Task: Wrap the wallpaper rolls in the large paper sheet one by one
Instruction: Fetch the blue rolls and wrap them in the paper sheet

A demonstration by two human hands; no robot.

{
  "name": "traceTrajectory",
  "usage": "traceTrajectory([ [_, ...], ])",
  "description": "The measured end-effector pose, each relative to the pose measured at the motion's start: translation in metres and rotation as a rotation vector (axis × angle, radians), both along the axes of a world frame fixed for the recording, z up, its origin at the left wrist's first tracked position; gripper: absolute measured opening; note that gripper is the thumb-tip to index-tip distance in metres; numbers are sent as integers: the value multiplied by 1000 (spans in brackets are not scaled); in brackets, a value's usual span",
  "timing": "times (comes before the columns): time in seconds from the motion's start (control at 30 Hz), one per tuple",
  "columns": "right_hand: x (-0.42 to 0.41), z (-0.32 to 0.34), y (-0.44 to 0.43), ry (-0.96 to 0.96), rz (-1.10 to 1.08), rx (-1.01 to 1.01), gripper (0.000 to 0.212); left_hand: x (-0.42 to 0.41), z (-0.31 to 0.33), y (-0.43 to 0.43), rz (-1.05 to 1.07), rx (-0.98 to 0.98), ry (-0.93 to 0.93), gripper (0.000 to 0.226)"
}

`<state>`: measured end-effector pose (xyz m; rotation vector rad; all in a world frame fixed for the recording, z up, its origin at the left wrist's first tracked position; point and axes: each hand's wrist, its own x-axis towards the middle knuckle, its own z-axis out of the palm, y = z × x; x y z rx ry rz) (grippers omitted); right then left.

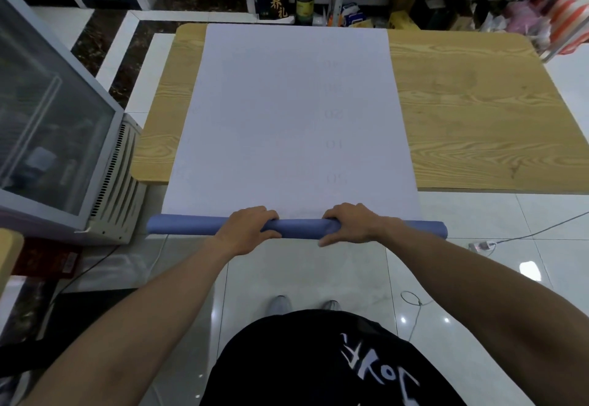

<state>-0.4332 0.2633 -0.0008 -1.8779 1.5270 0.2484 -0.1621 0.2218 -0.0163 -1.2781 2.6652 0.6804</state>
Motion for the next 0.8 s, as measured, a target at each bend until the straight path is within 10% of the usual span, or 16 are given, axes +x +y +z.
traceTrajectory([
  [0.37, 1, -9, -3, -79, -33, 21, 36, 8, -6, 11, 2, -138, 2, 56],
  [0.8, 4, -3, -1, -122, -42, -108, 48, 12, -2, 1, 5, -10, -9, 33],
])
